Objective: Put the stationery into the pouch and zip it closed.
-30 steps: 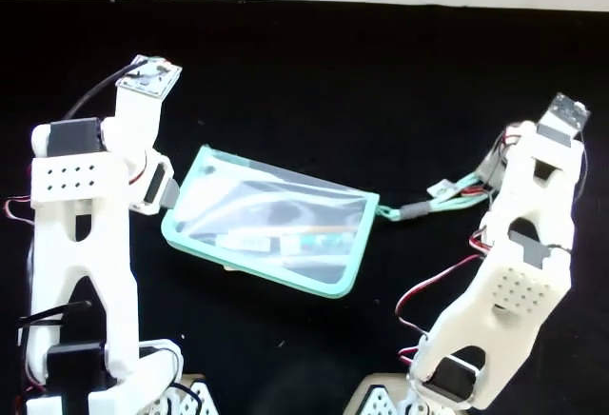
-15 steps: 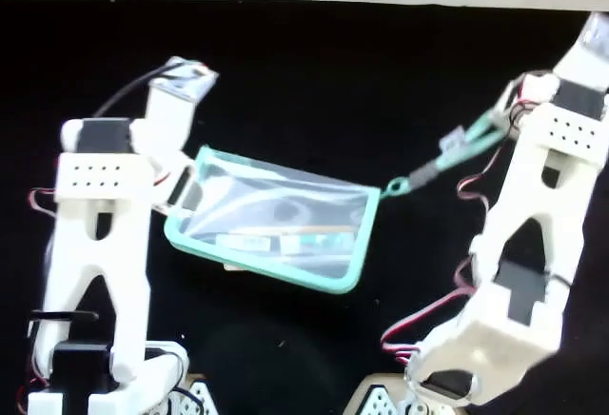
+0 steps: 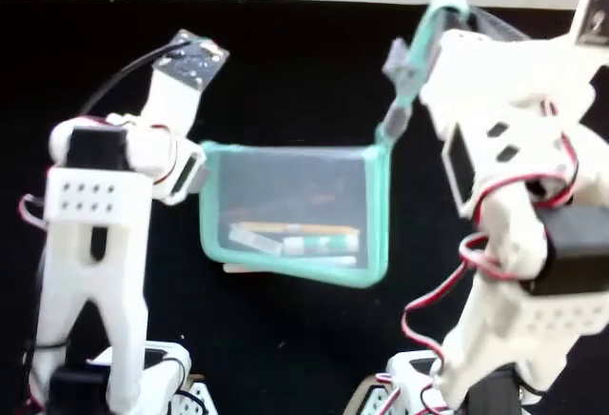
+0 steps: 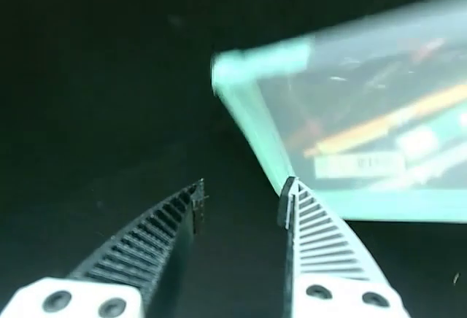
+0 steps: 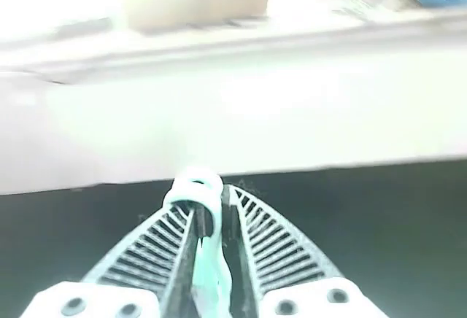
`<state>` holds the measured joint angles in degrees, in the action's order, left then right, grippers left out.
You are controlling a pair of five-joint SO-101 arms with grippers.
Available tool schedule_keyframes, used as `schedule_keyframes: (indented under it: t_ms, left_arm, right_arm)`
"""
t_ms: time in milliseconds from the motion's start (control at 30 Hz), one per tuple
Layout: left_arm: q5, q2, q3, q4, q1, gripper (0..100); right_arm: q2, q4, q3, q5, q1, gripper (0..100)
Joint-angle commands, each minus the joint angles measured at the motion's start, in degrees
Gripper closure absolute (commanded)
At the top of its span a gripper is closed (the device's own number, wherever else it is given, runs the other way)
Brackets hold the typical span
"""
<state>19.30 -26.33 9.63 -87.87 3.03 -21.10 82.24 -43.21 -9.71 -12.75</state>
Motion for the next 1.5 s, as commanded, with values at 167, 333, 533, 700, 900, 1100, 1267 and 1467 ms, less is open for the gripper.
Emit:
schedule_keyframes:
  t_ms: [167,333,533,700,900,1100,1267,1467]
  left_arm:
    - [0.0,-13.1,-2.5,-2.9,-0.6,80]
    - [-3.4,-18.9,-2.6,-2.8,-0.5,80]
    - [-3.5,-23.9,-10.0,-6.9,-0.5,80]
    - [-3.5,-23.8,-17.1,-9.0,1.2,80]
    - [-3.2,-22.2,-15.7,-9.2,1.0,76]
    - [-3.1,-16.6,-11.0,-8.9,1.5,75]
    - [-1.5,-16.1,1.3,-9.3,4.7,94]
    - [1.4,-26.3,9.6,-11.6,9.4,99]
  right_arm:
    - [-1.2,-3.9,-6.7,0.9,-10.9,99.2]
    - [-1.3,-8.0,-8.2,3.3,-16.1,99.2]
    - [-1.3,-12.4,-12.1,6.9,-22.4,99.2]
    - [-1.1,-12.7,-12.5,8.5,-27.3,99.2]
    - [4.0,-13.4,-12.9,11.3,-32.3,99.2]
    - [7.3,-16.5,-13.0,15.5,-35.1,99.2]
    - [7.9,-16.4,-12.9,15.6,-34.9,99.2]
    - [10.2,-17.8,-13.0,15.7,-34.9,99.2]
